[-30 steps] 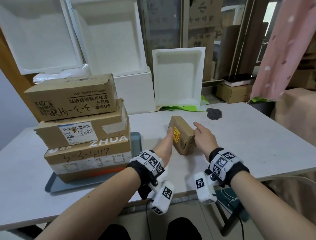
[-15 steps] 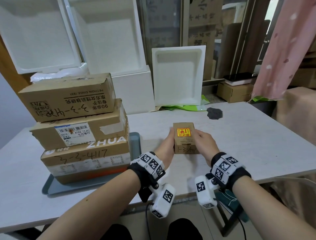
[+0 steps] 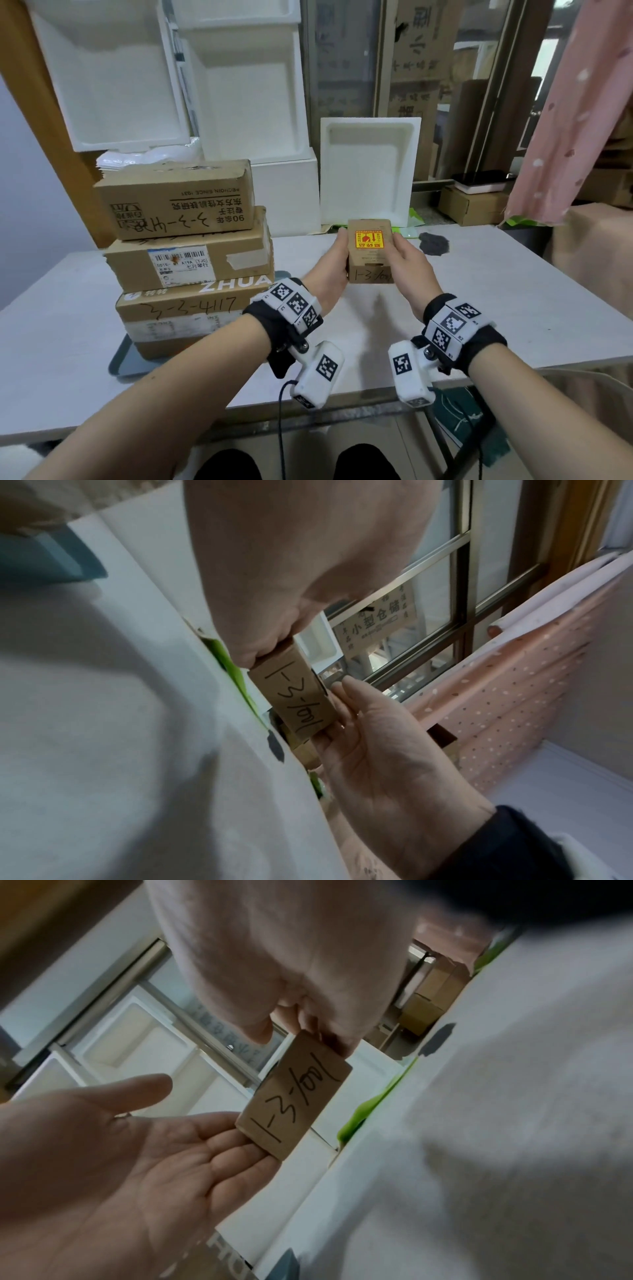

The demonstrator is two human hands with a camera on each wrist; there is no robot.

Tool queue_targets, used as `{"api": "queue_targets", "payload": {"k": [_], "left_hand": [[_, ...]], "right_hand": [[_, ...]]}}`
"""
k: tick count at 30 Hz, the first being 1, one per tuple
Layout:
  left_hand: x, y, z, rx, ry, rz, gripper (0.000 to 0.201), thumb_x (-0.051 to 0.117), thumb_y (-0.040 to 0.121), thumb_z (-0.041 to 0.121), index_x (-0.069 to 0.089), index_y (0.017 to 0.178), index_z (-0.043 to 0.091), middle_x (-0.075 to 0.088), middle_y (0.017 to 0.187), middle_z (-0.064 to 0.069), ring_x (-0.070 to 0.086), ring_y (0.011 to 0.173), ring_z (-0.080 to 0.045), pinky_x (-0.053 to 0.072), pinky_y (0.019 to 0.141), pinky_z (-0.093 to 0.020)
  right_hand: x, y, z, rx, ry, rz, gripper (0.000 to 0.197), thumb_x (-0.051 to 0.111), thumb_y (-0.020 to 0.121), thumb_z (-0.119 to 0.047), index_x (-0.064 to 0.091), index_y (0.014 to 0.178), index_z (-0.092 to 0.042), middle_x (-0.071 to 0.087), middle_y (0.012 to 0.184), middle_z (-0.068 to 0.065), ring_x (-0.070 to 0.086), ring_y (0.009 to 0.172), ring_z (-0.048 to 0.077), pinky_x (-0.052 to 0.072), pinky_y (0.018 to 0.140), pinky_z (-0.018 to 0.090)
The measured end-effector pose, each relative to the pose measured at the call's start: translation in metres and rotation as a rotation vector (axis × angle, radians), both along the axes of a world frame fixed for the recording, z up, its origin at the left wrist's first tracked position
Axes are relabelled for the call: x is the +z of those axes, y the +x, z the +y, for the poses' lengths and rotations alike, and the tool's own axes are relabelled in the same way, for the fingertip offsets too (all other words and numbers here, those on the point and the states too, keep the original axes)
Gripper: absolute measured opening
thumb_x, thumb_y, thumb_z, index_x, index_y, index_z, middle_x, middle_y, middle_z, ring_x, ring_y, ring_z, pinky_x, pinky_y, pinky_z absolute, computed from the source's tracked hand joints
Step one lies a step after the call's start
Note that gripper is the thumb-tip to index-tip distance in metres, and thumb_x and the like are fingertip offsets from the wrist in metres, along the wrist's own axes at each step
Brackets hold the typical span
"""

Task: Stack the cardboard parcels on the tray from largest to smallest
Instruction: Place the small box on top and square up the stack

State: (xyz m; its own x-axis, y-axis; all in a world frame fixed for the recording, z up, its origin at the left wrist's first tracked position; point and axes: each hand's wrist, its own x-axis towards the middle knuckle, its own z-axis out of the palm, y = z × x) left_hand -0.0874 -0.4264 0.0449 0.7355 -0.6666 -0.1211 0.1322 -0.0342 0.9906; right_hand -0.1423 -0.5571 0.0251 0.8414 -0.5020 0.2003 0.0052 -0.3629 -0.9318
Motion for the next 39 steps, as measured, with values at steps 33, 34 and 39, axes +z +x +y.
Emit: {"api": "queue_targets", "payload": {"k": [33,34,39], "left_hand": [[0.196,-0.001,0.238,0.263,-0.207,-0.132,0.085,0.025,0.096,0.064,0.029,0.147,-0.004,0.046,0.146,-0.016,0.048,0.129,-0.021,0.033,0.107,-0.030],[0.195,0.000,0.240,0.272,-0.207,-0.132,0.081,0.025,0.097,0.063,0.033,0.145,-0.003,0.050,0.141,-0.016,0.051,0.122,-0.020,0.034,0.104,-0.030],[0.192,0.014,0.249,0.279,-0.204,-0.105,0.084,0.026,0.097,0.063,0.025,0.149,-0.003,0.045,0.147,-0.017,0.043,0.134,-0.024,0.027,0.116,-0.035]], "right_hand": [[0.198,0.032,0.210,0.297,-0.190,-0.204,0.050,0.043,0.102,-0.038,0.045,0.137,-0.003,0.052,0.139,0.009,0.049,0.124,0.022,0.035,0.090,0.025],[0.198,0.035,0.214,0.294,-0.193,-0.198,0.051,0.043,0.102,-0.039,0.046,0.137,-0.003,0.052,0.140,0.010,0.048,0.125,0.023,0.035,0.092,0.026],[0.198,0.048,0.224,0.298,-0.228,-0.199,0.051,0.042,0.100,-0.045,0.049,0.136,-0.008,0.053,0.120,-0.006,0.049,0.108,0.014,0.041,0.104,0.036]]}}
